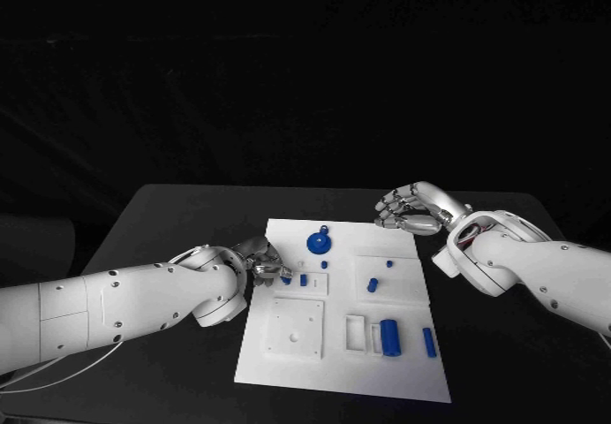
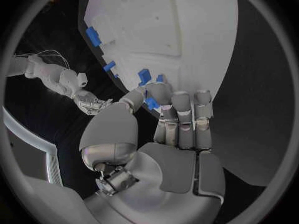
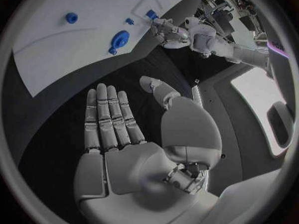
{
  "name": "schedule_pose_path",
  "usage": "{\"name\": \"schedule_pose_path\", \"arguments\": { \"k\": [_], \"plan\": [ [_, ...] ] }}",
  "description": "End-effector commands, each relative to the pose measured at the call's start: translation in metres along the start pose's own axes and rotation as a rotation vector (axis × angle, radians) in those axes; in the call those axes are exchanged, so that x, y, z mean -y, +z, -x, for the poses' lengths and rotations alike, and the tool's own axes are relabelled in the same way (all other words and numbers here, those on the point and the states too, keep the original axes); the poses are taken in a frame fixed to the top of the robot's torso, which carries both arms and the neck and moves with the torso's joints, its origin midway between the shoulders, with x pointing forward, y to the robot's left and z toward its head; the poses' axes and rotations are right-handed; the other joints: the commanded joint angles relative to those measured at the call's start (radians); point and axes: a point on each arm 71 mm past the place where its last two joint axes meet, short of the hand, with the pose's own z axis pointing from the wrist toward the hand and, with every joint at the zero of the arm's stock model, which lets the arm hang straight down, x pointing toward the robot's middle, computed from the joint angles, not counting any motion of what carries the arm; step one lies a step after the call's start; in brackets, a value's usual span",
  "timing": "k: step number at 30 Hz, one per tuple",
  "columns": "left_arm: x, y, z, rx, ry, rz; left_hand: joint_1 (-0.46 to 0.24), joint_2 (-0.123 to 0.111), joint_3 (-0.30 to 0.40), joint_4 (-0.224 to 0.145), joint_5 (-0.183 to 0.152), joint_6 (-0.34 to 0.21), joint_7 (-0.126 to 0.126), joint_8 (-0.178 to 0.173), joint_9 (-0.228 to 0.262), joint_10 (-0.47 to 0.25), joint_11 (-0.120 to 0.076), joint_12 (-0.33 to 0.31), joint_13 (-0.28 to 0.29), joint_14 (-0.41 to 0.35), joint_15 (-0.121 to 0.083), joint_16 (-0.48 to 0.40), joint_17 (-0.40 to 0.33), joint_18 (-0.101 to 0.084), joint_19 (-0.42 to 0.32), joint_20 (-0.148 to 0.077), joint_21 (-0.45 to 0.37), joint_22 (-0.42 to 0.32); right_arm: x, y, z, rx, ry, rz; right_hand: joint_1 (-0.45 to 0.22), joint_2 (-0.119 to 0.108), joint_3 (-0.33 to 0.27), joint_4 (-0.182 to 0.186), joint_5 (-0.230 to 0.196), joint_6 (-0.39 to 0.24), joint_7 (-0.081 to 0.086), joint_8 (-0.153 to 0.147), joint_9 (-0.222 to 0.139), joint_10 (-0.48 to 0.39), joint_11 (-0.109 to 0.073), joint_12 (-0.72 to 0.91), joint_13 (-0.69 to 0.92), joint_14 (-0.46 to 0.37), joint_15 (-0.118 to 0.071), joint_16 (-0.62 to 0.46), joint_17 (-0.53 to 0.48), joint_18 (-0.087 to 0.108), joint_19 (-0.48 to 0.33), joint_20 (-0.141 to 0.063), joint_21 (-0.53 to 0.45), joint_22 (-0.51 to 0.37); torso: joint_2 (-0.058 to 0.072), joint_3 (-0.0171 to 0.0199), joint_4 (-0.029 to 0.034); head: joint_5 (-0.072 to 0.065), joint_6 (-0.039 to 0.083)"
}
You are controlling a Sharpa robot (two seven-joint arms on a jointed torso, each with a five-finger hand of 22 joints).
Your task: Assemble the parts on the task board
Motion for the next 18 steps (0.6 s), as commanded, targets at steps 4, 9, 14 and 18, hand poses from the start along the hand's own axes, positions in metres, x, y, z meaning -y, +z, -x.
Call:
{"name": "schedule_pose_path", "arguments": {
  "k": [4, 9, 14, 18],
  "plan": [
    [-0.0011, 0.0, -0.0016, -0.012, 0.022, -0.002, 0.012, 0.0, 0.002, 0.001, 0.004, 0.114, -0.067, 0.006, 0.091, 0.001, -0.008, 0.004, 0.002, 0.008, -0.014, 0.005, 0.002, 0.009, 0.008, -0.123, 0.005, 0.02, -0.0011, 0.0002, -0.0009, -0.009, 0.002, 0.01, 0.006, -0.001, -0.004, 0.0, 0.006, -0.005, -0.001, 0.002, -0.002, 0.007, -0.002, -0.007, -0.001, 0.004, 0.004, -0.006, -0.001, -0.009, -0.007, 0.003, -0.006, 0.002, 0.0, 0.0, -0.0002, 0.001, 0.0],
    [-0.0023, 0.0002, -0.0013, -0.015, 0.029, 0.003, 0.012, 0.0, 0.002, 0.001, 0.004, 0.114, -0.067, 0.005, 0.091, 0.001, -0.008, 0.004, 0.002, 0.008, -0.014, 0.005, 0.002, 0.009, 0.008, -0.124, 0.005, 0.02, -0.001, 0.0005, -0.0011, -0.009, 0.002, 0.01, 0.006, -0.001, -0.004, 0.001, 0.006, -0.005, -0.001, 0.002, -0.002, 0.007, -0.002, -0.008, -0.001, 0.005, 0.004, -0.006, -0.002, -0.009, -0.007, 0.003, -0.006, 0.002, 0.0, -0.0002, 0.001, 0.001, -0.001],
    [-0.0031, -0.0001, -0.0008, -0.014, 0.035, 0.003, 0.012, -0.001, 0.002, 0.0, 0.004, 0.114, -0.067, 0.005, 0.091, 0.001, -0.008, 0.005, 0.002, 0.008, -0.014, 0.005, 0.002, 0.009, 0.008, -0.124, 0.005, 0.02, -0.0007, 0.0004, -0.0008, -0.008, 0.002, 0.009, 0.006, -0.001, -0.004, 0.001, 0.007, -0.005, -0.001, 0.002, -0.002, 0.008, -0.002, -0.008, -0.001, 0.005, 0.004, -0.006, -0.002, -0.009, -0.007, 0.003, -0.006, 0.002, 0.0, -0.0004, 0.0005, 0.001, -0.003],
    [-0.0033, -0.0003, -0.0012, -0.018, 0.037, 0.003, 0.012, -0.004, 0.001, 0.001, 0.0, 0.116, -0.067, 0.005, 0.092, 0.001, -0.008, 0.006, 0.003, 0.008, -0.015, 0.006, 0.003, 0.009, 0.008, -0.124, 0.006, 0.02, -0.0009, 0.0005, -0.001, -0.009, 0.002, 0.01, 0.006, -0.002, -0.004, 0.001, 0.007, -0.005, -0.001, 0.002, -0.002, 0.008, -0.002, -0.009, -0.001, 0.005, 0.004, -0.006, -0.002, -0.009, -0.007, 0.003, -0.007, 0.002, 0.0, -0.0005, 0.0003, 0.002, -0.003]
  ]
}}
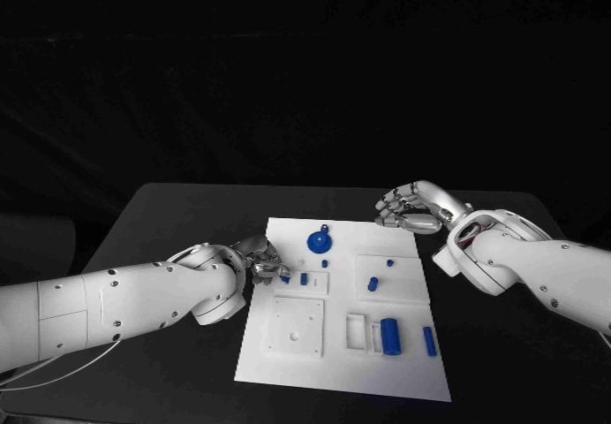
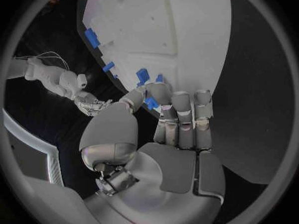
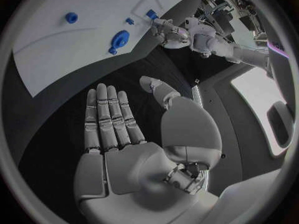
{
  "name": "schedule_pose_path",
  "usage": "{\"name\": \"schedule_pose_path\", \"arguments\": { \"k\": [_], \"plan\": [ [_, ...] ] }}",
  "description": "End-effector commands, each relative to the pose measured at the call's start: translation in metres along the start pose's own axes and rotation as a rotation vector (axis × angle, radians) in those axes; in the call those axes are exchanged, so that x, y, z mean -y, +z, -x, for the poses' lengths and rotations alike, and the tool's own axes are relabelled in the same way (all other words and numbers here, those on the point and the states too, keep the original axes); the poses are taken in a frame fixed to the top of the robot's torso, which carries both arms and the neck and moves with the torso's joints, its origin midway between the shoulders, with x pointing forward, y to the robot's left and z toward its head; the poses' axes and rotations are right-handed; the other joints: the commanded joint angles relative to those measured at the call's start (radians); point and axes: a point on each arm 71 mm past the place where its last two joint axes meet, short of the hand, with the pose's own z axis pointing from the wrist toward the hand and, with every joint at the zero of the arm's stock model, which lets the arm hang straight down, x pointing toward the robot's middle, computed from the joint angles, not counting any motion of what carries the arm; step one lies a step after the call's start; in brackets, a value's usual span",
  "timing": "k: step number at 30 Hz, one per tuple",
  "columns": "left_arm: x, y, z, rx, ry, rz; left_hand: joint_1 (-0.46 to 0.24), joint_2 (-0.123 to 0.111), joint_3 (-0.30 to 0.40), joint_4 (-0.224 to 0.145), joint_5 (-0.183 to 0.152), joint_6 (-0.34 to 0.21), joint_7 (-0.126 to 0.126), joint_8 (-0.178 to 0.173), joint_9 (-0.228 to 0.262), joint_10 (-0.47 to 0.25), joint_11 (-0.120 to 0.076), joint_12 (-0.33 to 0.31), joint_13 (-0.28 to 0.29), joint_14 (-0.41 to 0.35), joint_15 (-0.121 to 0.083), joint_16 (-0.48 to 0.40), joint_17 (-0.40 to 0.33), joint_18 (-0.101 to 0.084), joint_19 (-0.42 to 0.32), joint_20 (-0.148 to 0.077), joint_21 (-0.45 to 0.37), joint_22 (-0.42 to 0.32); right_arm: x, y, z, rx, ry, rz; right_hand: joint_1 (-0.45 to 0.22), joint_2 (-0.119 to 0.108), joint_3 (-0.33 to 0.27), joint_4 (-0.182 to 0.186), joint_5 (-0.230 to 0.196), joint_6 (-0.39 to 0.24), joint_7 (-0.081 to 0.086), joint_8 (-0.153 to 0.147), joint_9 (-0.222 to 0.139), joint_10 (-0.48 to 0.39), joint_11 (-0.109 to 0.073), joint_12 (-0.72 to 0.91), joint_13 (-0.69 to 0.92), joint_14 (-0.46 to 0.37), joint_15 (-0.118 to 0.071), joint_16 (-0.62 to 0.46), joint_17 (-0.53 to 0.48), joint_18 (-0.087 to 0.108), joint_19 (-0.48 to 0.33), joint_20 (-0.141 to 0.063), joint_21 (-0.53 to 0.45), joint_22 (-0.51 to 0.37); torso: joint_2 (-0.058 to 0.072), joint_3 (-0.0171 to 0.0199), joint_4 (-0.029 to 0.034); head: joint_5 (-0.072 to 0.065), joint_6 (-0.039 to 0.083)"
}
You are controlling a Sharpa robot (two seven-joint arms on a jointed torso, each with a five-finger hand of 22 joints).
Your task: Assemble the parts on the task board
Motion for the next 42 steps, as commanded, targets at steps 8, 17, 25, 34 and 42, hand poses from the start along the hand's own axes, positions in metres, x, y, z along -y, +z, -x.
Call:
{"name": "schedule_pose_path", "arguments": {
  "k": [8, 17, 25, 34, 42],
  "plan": [
    [-0.0002, -0.0011, -0.0054, -0.04, 0.024, 0.003, 0.01, -0.002, 0.003, -0.001, -0.002, 0.118, -0.067, 0.003, 0.09, 0.001, -0.01, 0.01, 0.004, 0.005, -0.015, 0.008, 0.004, 0.009, 0.008, -0.125, 0.008, 0.02, -0.0011, 0.0002, -0.001, -0.009, 0.001, 0.011, 0.006, -0.002, -0.005, 0.001, 0.007, -0.005, -0.001, 0.002, -0.001, 0.009, -0.002, -0.006, -0.002, 0.005, 0.004, -0.006, -0.001, -0.008, -0.007, 0.003, -0.007, 0.002, 0.0, 0.0002, -0.0003, 0.0, -0.003],
    [0.0, -0.0011, -0.0057, -0.041, 0.027, 0.001, 0.012, -0.009, 0.001, 0.0, -0.006, 0.123, -0.068, 0.004, 0.092, 0.002, -0.01, 0.016, 0.008, 0.006, -0.016, 0.013, 0.007, 0.009, 0.008, -0.125, 0.01, 0.021, -0.001, 0.0001, -0.0009, -0.009, 0.001, 0.011, 0.006, -0.002, -0.005, 0.001, 0.007, -0.005, -0.001, 0.002, -0.001, 0.009, -0.002, -0.007, -0.002, 0.005, 0.004, -0.007, -0.002, -0.008, -0.007, 0.003, -0.007, 0.002, 0.0, 0.0008, -0.0009, 0.0, -0.002],
    [0.0005, -0.0013, -0.0059, -0.039, 0.031, -0.002, 0.016, -0.021, 0.0, 0.003, -0.016, 0.129, -0.07, 0.005, 0.094, 0.003, -0.012, 0.025, 0.015, 0.007, -0.018, 0.019, 0.012, 0.01, 0.01, -0.127, 0.015, 0.021, -0.001, 0.0002, -0.0009, -0.009, 0.001, 0.011, 0.007, -0.002, -0.005, 0.001, 0.007, -0.005, -0.001, 0.002, -0.002, 0.01, -0.002, -0.007, -0.002, 0.005, 0.004, -0.007, -0.002, -0.008, -0.007, 0.003, -0.007, 0.002, 0.0, 0.0006, -0.0011, 0.0, -0.001],
    [0.0012, -0.0016, -0.0062, -0.04, 0.031, -0.007, 0.022, -0.039, -0.003, 0.01, -0.029, 0.141, -0.074, 0.01, 0.101, 0.005, -0.014, 0.044, 0.027, 0.01, -0.022, 0.032, 0.022, 0.01, 0.013, -0.13, 0.023, 0.021, -0.001, 0.0003, -0.001, -0.009, 0.001, 0.011, 0.007, -0.002, -0.006, 0.002, 0.007, -0.005, -0.001, 0.002, -0.002, 0.01, -0.002, -0.008, -0.002, 0.005, 0.004, -0.007, -0.002, -0.008, -0.007, 0.004, -0.007, 0.003, 0.0, 0.0002, -0.0009, -0.001, -0.001],
    [0.0015, -0.0017, -0.0063, -0.039, 0.031, -0.009, 0.022, -0.075, -0.009, 0.036, -0.068, 0.155, -0.08, 0.022, 0.116, 0.005, -0.019, 0.078, 0.047, 0.012, -0.03, 0.055, 0.037, 0.012, 0.017, -0.135, 0.036, 0.021, -0.0012, 0.0004, -0.0012, -0.01, 0.002, 0.012, 0.007, -0.002, -0.006, 0.002, 0.007, -0.005, -0.001, 0.002, -0.002, 0.01, -0.002, -0.009, -0.002, 0.005, 0.004, -0.007, -0.002, -0.008, -0.007, 0.004, -0.008, 0.003, 0.0, 0.0003, -0.0003, -0.002, -0.002]
  ]
}}
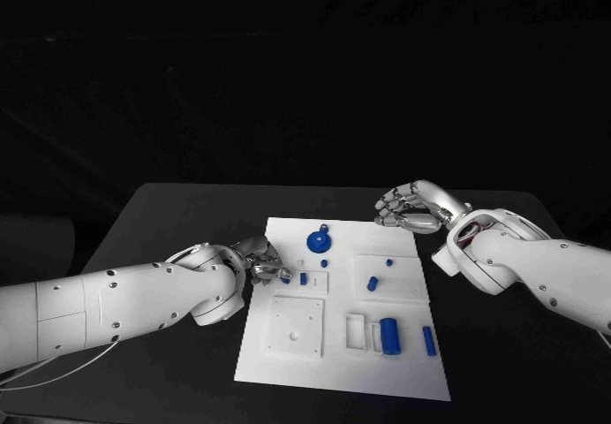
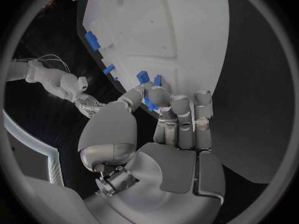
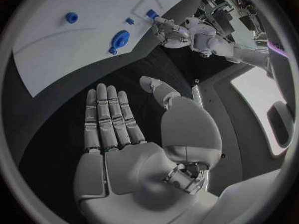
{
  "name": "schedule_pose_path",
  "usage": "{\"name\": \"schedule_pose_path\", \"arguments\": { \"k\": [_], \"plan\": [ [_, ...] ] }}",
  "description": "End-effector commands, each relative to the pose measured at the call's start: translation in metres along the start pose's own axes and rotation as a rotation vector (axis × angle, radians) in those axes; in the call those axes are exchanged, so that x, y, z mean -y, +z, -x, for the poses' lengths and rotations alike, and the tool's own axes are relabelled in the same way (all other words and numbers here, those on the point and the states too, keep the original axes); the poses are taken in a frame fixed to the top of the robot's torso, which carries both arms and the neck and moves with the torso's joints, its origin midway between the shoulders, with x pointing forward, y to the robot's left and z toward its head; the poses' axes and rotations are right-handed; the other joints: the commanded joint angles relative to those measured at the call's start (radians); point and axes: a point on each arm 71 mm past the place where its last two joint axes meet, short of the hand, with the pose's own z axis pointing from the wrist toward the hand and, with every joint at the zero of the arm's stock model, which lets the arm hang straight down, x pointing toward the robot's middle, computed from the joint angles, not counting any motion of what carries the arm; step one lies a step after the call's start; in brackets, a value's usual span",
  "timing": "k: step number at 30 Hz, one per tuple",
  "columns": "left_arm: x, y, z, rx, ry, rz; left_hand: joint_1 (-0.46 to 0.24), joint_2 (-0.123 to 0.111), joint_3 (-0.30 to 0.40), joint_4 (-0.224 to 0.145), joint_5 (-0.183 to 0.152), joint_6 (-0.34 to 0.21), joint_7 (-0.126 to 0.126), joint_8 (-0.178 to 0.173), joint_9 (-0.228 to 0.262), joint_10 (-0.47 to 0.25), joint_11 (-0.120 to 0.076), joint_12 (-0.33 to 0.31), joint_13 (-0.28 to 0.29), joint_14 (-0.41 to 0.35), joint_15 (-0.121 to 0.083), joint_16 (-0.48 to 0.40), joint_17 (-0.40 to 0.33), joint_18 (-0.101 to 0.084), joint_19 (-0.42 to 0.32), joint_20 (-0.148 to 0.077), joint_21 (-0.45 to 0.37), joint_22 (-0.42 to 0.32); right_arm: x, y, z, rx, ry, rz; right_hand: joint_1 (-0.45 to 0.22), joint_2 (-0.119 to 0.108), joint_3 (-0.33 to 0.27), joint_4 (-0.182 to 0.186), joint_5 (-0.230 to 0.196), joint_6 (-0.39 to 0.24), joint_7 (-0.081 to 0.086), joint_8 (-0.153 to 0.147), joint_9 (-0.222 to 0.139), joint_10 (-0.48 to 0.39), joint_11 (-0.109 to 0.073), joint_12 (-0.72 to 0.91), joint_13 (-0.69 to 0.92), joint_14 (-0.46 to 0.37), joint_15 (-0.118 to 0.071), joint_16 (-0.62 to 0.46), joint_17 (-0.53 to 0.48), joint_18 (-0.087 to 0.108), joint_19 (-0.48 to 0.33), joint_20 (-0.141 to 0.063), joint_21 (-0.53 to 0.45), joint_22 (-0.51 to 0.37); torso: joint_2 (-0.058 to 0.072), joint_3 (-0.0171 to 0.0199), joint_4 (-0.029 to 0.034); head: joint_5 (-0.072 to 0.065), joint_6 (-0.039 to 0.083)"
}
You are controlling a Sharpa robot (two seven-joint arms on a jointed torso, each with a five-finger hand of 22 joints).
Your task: Assemble the parts on the task board
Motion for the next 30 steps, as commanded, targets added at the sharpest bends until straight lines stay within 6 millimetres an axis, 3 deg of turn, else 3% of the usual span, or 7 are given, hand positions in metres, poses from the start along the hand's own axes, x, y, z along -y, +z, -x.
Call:
{"name": "schedule_pose_path", "arguments": {
  "k": [1, 30],
  "plan": [
    [0.001, -0.0007, -0.005, -0.029, 0.011, -0.004, 0.0, -0.012, -0.001, 0.01, -0.007, 0.142, -0.067, 0.007, 0.1, -0.004, -0.007, 0.011, 0.005, 0.004, -0.011, 0.007, 0.003, 0.013, 0.006, -0.132, 0.007, 0.021, -0.0012, 0.0002, -0.001, -0.01, 0.001, 0.012, 0.007, -0.001, -0.006, 0.002, 0.003, -0.005, -0.001, 0.002, -0.001, 0.007, 0.002, -0.005, -0.001, 0.005, 0.004, -0.003, -0.002, -0.008, -0.004, 0.0, -0.004, 0.001, 0.0, -0.0001, 0.0002, 0.0, -0.001],
    [0.0022, 0.0022, -0.0049, -0.021, 0.032, 0.004, 0.047, 0.005, 0.005, -0.021, -0.01, 0.142, -0.072, 0.022, 0.114, -0.012, -0.013, 0.042, 0.019, 0.003, -0.017, 0.027, 0.014, 0.015, 0.006, -0.136, 0.025, 0.021, -0.0014, 0.0003, -0.0012, -0.009, 0.001, 0.013, 0.006, -0.001, -0.007, 0.003, 0.004, -0.006, -0.001, 0.003, -0.002, 0.008, 0.002, -0.008, -0.001, 0.006, 0.004, -0.004, -0.002, -0.008, -0.004, 0.001, -0.004, 0.002, 0.0, 0.0003, -0.0003, 0.0, 0.002]
  ]
}}
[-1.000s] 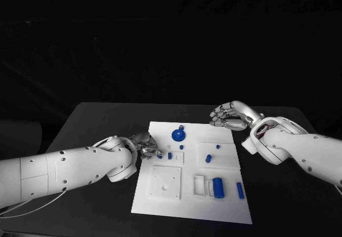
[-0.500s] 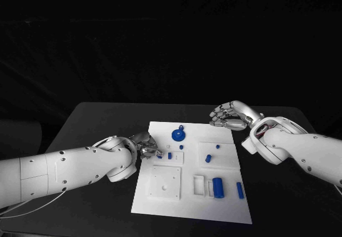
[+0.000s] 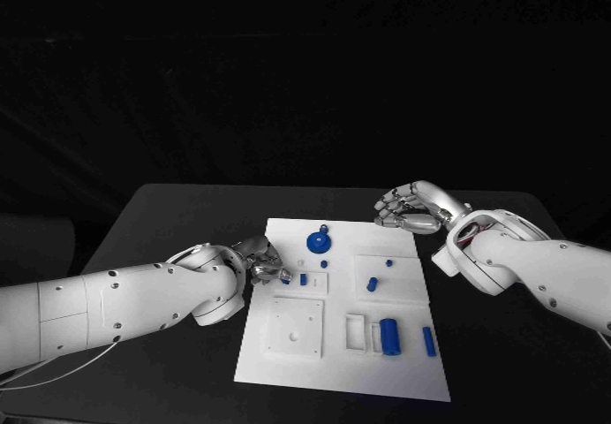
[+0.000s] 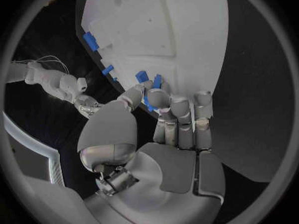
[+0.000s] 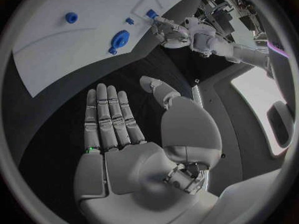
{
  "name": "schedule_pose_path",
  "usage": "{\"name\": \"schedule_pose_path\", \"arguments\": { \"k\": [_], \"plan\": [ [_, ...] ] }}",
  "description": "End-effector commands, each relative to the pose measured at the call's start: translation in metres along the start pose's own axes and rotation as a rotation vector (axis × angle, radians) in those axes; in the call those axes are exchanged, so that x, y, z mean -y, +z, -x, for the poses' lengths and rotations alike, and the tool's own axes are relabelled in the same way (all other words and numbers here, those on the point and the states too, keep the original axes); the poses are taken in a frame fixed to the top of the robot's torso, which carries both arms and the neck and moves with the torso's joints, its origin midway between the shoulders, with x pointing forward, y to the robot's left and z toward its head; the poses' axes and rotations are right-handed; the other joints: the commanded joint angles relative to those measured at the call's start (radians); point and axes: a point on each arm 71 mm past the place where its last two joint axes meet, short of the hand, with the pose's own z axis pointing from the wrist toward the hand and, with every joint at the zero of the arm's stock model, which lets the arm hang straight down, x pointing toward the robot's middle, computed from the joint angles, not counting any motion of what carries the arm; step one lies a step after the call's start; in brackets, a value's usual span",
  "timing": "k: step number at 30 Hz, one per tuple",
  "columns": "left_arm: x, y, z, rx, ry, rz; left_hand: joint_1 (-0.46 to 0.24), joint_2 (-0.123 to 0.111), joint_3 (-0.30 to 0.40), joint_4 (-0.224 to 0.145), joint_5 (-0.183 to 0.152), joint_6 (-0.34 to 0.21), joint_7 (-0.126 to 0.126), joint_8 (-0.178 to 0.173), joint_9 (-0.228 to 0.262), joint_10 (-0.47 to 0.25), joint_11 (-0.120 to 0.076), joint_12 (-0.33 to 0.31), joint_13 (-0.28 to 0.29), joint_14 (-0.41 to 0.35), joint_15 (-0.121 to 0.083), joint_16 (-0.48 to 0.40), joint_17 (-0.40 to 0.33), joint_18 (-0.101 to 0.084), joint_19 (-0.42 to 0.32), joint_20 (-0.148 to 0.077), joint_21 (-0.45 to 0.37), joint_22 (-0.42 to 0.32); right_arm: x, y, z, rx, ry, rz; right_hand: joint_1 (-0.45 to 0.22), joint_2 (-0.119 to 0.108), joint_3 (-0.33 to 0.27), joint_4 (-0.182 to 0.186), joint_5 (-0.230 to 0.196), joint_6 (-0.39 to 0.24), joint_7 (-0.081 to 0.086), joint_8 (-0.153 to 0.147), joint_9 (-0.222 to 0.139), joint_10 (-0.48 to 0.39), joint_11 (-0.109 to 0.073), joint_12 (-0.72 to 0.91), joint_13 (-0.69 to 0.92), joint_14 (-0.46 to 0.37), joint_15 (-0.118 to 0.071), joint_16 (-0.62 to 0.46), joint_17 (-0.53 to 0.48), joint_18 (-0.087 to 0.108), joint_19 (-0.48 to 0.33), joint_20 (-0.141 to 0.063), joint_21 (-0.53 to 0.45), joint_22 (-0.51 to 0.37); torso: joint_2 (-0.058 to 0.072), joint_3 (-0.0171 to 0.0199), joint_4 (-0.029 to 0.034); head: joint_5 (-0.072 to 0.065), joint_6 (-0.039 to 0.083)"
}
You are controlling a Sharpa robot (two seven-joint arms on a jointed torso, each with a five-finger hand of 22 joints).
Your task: Assemble the parts on the task board
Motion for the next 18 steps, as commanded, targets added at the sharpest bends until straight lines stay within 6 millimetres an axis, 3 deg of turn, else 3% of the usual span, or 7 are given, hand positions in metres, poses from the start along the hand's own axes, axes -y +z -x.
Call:
{"name": "schedule_pose_path", "arguments": {
  "k": [1, 18],
  "plan": [
    [0.0016, 0.0004, -0.0053, -0.03, 0.023, 0.004, 0.023, 0.014, -0.001, -0.009, 0.001, 0.136, -0.066, 0.007, 0.1, -0.005, -0.007, 0.006, 0.002, 0.003, -0.009, 0.008, 0.002, 0.015, 0.006, -0.136, 0.007, 0.021, -0.0014, 0.0002, -0.0011, -0.009, 0.0, 0.013, 0.006, -0.001, -0.004, 0.001, 0.004, -0.006, -0.001, 0.003, -0.001, 0.008, 0.002, -0.004, -0.002, 0.006, 0.004, -0.004, -0.002, -0.008, -0.004, 0.001, -0.005, 0.001, 0.0, 0.0001, -0.0001, 0.001, 0.0],
    [0.004, -0.0005, -0.01, -0.069, 0.064, 0.014, 0.026, 0.021, -0.006, -0.042, 0.043, 0.145, -0.073, 0.018, 0.105, -0.004, -0.017, 0.036, 0.013, 0.015, -0.015, 0.03, 0.011, 0.018, 0.014, -0.139, 0.026, 0.02, -0.001, -0.0003, -0.0007, -0.009, 0.0, 0.012, 0.005, -0.002, -0.005, 0.002, 0.005, -0.006, 0.0, 0.003, -0.001, 0.009, 0.002, -0.005, -0.002, 0.006, 0.004, -0.005, -0.002, -0.007, -0.004, 0.001, -0.005, 0.002, 0.0, 0.0, 0.0003, 0.001, -0.002]
  ]
}}
